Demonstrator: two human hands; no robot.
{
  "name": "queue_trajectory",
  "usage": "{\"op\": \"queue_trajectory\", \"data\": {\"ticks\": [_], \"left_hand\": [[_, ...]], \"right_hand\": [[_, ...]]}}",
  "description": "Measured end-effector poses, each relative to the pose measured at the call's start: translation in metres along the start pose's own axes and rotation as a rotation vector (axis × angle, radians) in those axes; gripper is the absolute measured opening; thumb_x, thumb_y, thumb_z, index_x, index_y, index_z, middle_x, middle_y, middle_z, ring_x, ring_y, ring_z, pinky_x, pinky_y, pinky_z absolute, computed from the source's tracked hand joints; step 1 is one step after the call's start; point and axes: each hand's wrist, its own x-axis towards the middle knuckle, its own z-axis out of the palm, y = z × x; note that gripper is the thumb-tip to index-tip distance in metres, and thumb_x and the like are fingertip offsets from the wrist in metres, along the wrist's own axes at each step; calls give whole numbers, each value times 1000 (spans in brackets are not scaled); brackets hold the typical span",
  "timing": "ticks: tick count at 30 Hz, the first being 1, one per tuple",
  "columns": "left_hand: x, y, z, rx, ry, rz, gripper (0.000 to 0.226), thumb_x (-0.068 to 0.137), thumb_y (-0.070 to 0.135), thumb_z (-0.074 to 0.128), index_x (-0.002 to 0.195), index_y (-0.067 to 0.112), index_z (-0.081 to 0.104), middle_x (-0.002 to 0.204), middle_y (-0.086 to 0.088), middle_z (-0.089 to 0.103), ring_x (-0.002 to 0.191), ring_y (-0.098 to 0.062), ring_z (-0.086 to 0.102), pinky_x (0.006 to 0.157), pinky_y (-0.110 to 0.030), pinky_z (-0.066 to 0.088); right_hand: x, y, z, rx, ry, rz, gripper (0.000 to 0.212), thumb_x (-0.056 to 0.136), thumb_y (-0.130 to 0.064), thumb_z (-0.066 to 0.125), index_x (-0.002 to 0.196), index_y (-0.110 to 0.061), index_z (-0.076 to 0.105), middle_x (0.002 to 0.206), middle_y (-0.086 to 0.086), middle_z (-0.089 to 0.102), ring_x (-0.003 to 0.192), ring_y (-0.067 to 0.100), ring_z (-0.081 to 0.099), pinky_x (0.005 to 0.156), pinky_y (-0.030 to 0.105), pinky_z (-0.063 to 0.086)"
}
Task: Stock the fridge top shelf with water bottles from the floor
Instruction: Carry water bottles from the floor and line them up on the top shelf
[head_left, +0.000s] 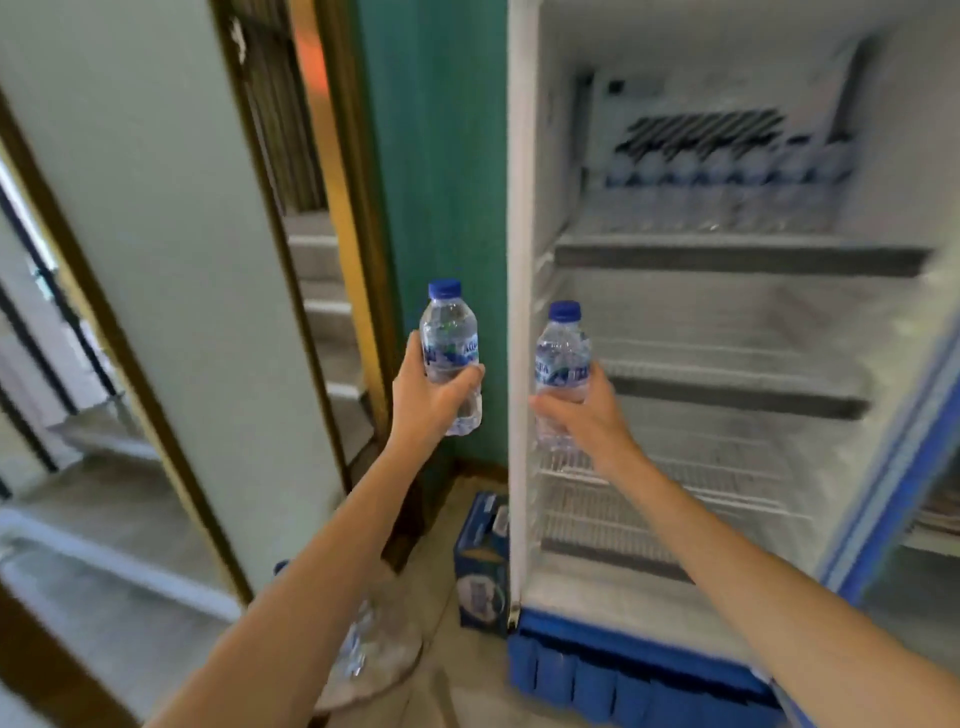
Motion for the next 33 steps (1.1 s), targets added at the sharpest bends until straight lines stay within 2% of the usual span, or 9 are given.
{"op": "queue_trajectory", "data": {"ticks": [4,7,10,13,16,20,23,28,33], "left_hand": [[59,62,60,-14,-74,146,42,81,19,72,115,21,46,93,17,61,78,7,61,69,-7,47],[103,95,105,-34,-79,217,36,81,21,71,106,24,44,88,16,62,78,-2,64,73,-22,53],[146,118,149,-79,-90,256,38,82,20,71,110,18,45,93,3,63,76,-5,62,69,-16,53],[181,132,189,-128,-107,236,56,76,37,73,118,15,43,108,-6,63,90,-21,65,84,-36,56],[206,139,216,-115,-103,148,69,75,39,77,121,11,34,112,-3,56,84,-18,63,79,-29,53],[243,123,239,-104,-163,36,94,67,36,83,135,13,23,116,-8,52,79,-21,70,81,-41,59],[268,103,251,-27,-184,-55,79,70,31,83,127,12,32,117,-11,57,84,-22,68,87,-43,56],[303,73,272,-103,-184,-89,57,76,12,78,116,6,38,108,-14,59,77,-21,65,68,-30,52],[353,46,296,-64,-153,-120,53,70,13,82,108,12,44,105,-9,61,94,-28,63,90,-43,52]], "right_hand": [[35,-58,-63,-29,127,-111,53,70,-12,82,108,-31,51,97,4,68,85,18,66,67,31,52],[63,-90,-109,-55,216,-181,51,69,-9,83,107,-26,53,92,3,68,79,17,65,60,25,47],[96,-114,-152,-97,275,-234,54,70,-10,82,113,-21,52,95,0,67,83,14,65,68,24,48],[128,-131,-186,-118,290,-253,55,71,-11,82,113,-24,49,97,-5,65,86,10,63,73,24,50],[159,-139,-212,-132,299,-233,53,72,-11,82,110,-23,47,93,-6,62,82,7,61,68,24,48],[201,-132,-235,-114,306,-178,63,68,-17,85,117,-26,46,105,-2,63,95,16,63,87,38,52],[235,-121,-242,-87,295,-122,75,65,-21,87,125,-27,45,114,0,62,102,21,63,92,46,53],[285,-105,-239,-93,250,-67,73,63,-20,88,122,-26,45,121,3,61,104,23,63,95,47,52],[329,-101,-230,-73,169,-56,102,66,-10,85,147,-21,24,124,8,58,98,20,65,91,41,54]]}}
